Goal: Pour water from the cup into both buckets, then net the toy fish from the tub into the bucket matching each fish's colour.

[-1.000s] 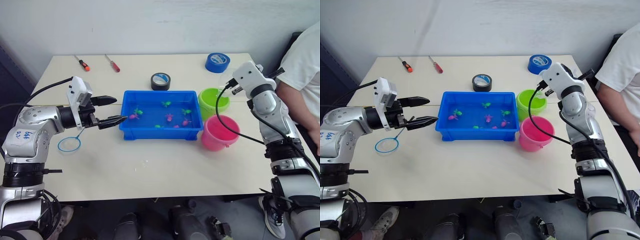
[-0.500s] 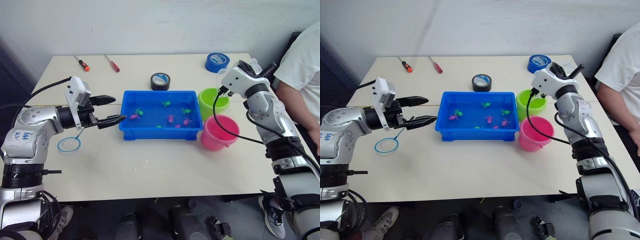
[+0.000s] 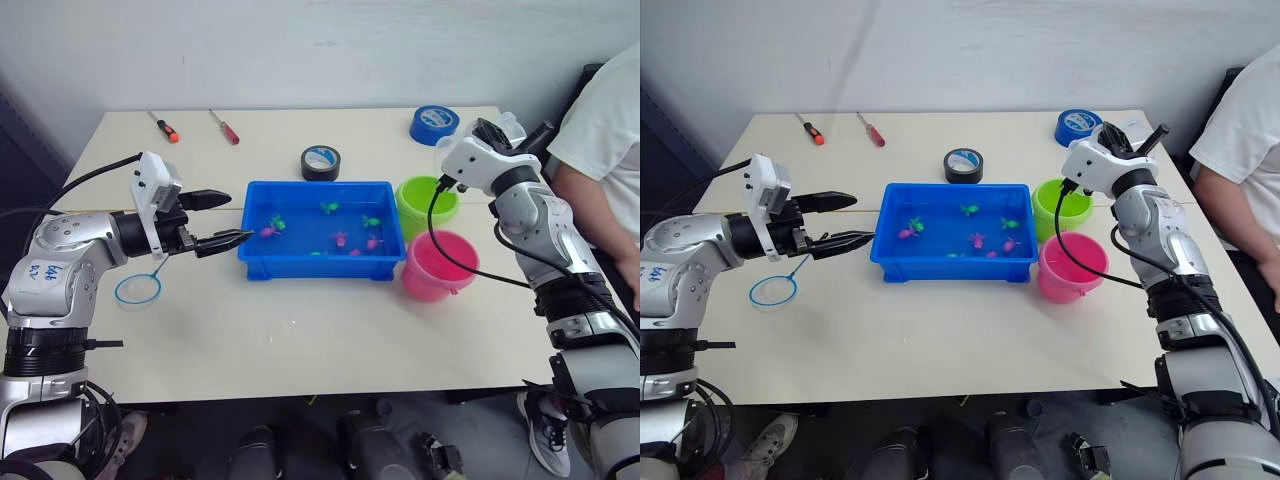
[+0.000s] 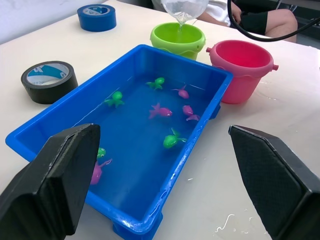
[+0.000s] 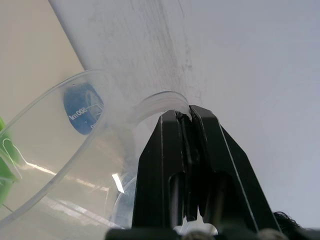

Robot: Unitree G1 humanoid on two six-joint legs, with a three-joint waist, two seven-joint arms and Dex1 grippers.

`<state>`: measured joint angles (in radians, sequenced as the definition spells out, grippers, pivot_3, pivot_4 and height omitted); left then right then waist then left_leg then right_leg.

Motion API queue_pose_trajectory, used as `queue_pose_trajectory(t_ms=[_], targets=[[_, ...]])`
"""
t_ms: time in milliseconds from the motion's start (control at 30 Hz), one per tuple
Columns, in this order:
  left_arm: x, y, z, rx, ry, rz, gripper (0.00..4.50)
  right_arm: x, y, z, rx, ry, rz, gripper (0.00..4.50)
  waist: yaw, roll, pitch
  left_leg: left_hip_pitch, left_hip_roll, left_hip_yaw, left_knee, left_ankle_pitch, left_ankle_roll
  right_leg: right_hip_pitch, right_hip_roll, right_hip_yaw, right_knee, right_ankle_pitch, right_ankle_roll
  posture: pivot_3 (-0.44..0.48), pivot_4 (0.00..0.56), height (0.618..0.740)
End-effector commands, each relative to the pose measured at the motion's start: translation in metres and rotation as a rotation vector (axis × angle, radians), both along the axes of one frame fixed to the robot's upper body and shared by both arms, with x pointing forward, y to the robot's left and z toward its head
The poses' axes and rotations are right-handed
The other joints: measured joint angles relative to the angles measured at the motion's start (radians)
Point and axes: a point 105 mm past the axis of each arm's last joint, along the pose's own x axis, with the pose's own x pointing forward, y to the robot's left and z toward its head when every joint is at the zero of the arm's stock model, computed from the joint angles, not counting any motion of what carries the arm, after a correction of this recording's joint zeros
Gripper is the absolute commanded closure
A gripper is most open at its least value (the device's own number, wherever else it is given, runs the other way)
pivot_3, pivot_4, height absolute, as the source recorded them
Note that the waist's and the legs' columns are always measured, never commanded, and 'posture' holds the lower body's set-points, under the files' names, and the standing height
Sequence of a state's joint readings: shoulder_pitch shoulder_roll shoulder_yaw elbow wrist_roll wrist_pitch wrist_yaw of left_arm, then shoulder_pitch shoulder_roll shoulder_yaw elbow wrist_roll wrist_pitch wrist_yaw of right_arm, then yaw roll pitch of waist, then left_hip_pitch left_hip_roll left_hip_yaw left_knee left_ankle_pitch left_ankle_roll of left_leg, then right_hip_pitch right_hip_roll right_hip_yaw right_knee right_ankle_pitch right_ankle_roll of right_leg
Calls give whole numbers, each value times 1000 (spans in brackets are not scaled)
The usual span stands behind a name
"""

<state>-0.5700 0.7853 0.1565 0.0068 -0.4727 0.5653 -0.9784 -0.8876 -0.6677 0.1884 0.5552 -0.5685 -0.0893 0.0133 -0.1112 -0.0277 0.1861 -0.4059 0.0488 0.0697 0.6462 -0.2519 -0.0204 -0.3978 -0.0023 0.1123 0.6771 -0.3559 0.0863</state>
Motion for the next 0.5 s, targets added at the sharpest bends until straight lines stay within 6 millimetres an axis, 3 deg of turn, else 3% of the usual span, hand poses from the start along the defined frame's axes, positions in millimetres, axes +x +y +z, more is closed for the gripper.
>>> queue_pose_trajectory(t_ms=[33,300,333,433,500], targets=[[-4,0,13,-3,-55,-15,0,-6,1,26,-9,-89,13,4480,0,0,0,0,0,0,0,0,0,0,0,0,0,0,0,0,150,734],[-4,0,13,-4,-56,-17,0,-6,1,23,36,-79,27,4480,0,0,0,0,0,0,0,0,0,0,0,0,0,0,0,0,150,734],[-4,-1,13,-7,-58,-18,0,-6,-5,24,113,-78,14,4480,0,0,0,0,0,0,0,0,0,0,0,0,0,0,0,0,150,734],[-6,-7,18,-34,-61,-54,0,-12,-58,25,589,-68,-71,4480,2,0,0,0,0,0,0,0,0,0,0,0,0,0,0,0,150,734],[-7,-11,19,-41,-59,-81,0,-19,-82,19,757,-58,-101,4480,14,0,0,0,0,-1,0,0,-1,1,0,-2,1,0,0,0,150,734]])
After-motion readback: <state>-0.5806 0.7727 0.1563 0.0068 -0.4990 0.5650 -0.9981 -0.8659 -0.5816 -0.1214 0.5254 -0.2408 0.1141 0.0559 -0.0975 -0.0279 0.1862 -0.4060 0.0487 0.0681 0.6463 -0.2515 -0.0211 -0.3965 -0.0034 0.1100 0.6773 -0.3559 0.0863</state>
